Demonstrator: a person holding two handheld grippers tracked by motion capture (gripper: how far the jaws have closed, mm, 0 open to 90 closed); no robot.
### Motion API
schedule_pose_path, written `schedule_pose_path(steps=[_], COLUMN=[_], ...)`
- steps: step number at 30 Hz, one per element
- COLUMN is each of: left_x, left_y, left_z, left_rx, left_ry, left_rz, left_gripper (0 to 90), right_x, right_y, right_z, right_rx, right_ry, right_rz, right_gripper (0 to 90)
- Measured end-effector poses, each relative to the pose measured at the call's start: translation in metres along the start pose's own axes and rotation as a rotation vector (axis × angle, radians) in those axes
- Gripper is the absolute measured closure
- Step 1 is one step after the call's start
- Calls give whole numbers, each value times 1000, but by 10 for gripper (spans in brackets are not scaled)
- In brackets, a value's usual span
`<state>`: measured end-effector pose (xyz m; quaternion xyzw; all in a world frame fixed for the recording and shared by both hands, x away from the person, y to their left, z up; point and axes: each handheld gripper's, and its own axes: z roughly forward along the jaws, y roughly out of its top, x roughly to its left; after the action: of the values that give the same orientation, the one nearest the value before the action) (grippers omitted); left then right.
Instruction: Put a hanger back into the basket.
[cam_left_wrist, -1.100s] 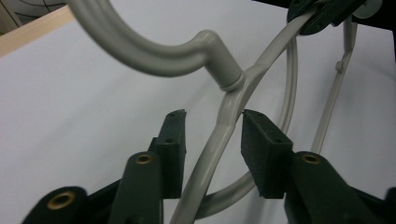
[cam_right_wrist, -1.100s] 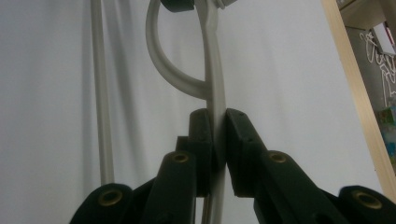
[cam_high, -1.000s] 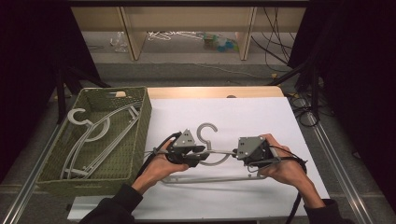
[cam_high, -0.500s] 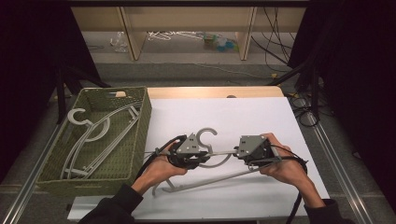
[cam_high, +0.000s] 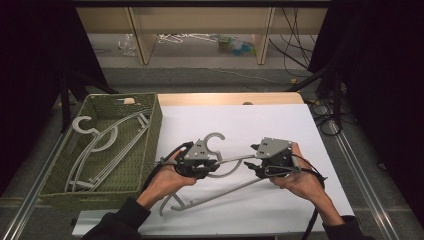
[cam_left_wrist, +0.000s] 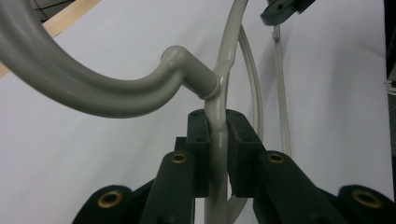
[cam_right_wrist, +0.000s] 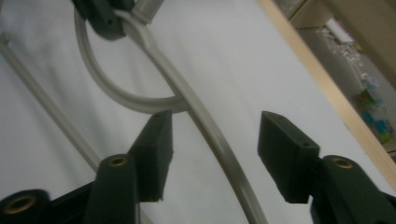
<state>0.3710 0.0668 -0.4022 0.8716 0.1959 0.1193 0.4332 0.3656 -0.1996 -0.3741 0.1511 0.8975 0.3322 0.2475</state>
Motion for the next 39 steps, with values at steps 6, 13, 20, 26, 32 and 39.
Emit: schedule_pose_path(steps=[6,13,20,26,32,39], left_x=[12,22,29,31,30,29], left_y=[3,4,5,4,10,13], left_z=[-15,-31,-49,-64,-79,-95], left_rx=[-13,-61,-121,-168,-197,-208], left_ry=[34,53,43,48,37,15], left_rz=[-50,-138,-211,-261,-271,-302], left_gripper=[807,807,807,807,807,806], right_x=[-4,5,17,23,24,26], right_y=[0,-9,-16,-26,-35,-41], right_z=[-13,-20,-24,-23,-26,-24], right_rx=[-147,-205,-211,-213,-225,-204], right_ry=[-65,-108,-87,-65,-57,-59], right_rz=[142,184,209,235,282,299], right_gripper=[382,347,338,327,300,270])
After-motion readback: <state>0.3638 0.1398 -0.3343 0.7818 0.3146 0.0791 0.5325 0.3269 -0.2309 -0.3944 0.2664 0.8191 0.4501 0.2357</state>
